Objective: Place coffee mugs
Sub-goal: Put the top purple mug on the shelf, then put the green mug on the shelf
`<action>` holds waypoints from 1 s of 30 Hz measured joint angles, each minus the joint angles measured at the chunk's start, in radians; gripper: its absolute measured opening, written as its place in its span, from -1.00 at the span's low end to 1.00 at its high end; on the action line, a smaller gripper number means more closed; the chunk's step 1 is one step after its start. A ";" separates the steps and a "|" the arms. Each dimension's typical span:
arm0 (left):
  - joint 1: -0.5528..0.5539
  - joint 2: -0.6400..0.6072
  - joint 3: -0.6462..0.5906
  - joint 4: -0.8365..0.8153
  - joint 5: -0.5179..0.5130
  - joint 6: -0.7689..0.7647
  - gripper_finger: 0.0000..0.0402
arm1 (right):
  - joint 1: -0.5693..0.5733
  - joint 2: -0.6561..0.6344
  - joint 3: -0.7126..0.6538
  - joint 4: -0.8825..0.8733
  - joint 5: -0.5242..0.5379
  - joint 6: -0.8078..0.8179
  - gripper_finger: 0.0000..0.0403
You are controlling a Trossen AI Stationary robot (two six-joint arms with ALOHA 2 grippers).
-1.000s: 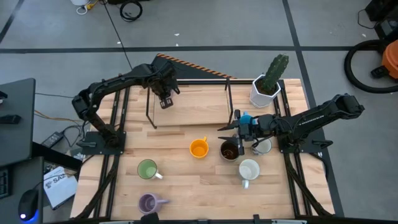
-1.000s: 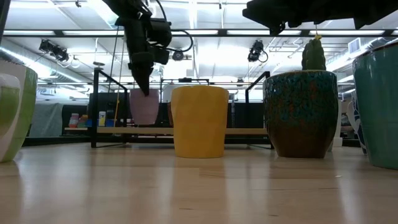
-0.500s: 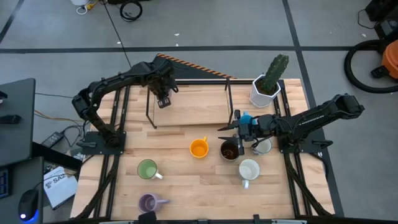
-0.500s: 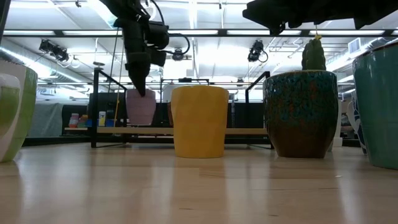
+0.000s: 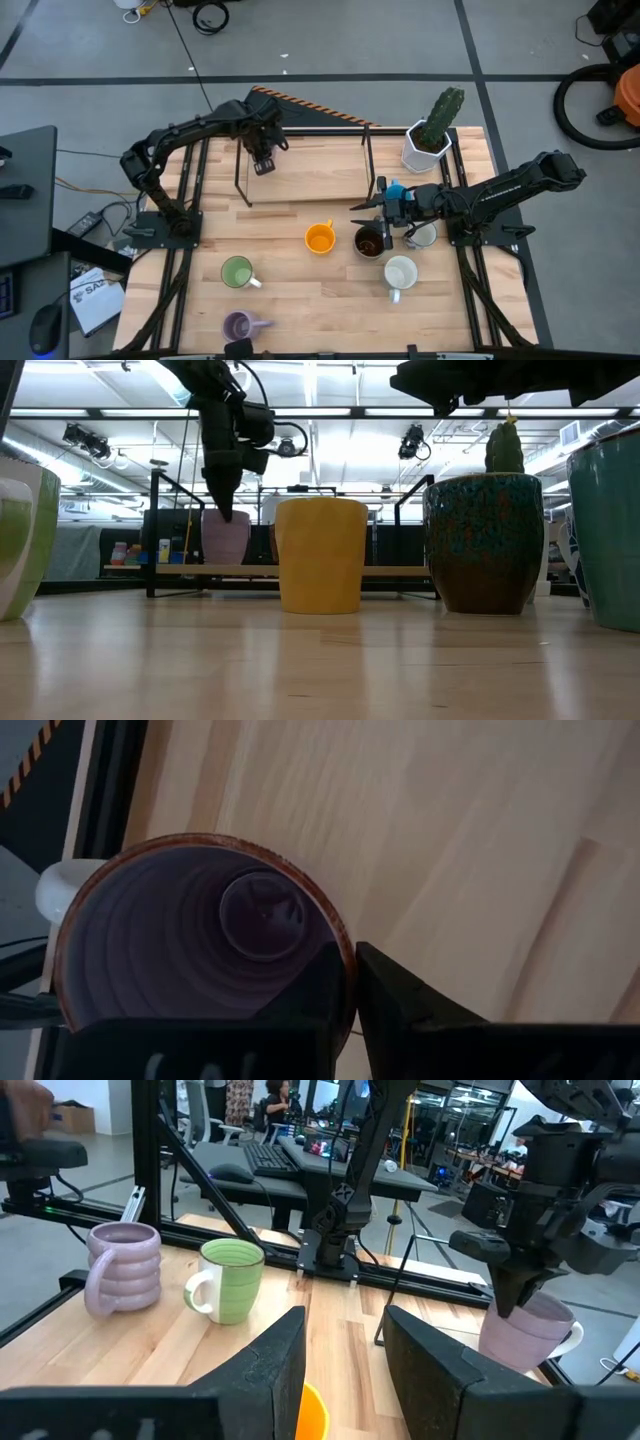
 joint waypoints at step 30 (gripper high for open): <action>-0.002 0.003 0.063 -0.036 0.000 -0.013 -0.27 | 0.000 0.000 0.000 -0.002 0.000 0.000 -0.30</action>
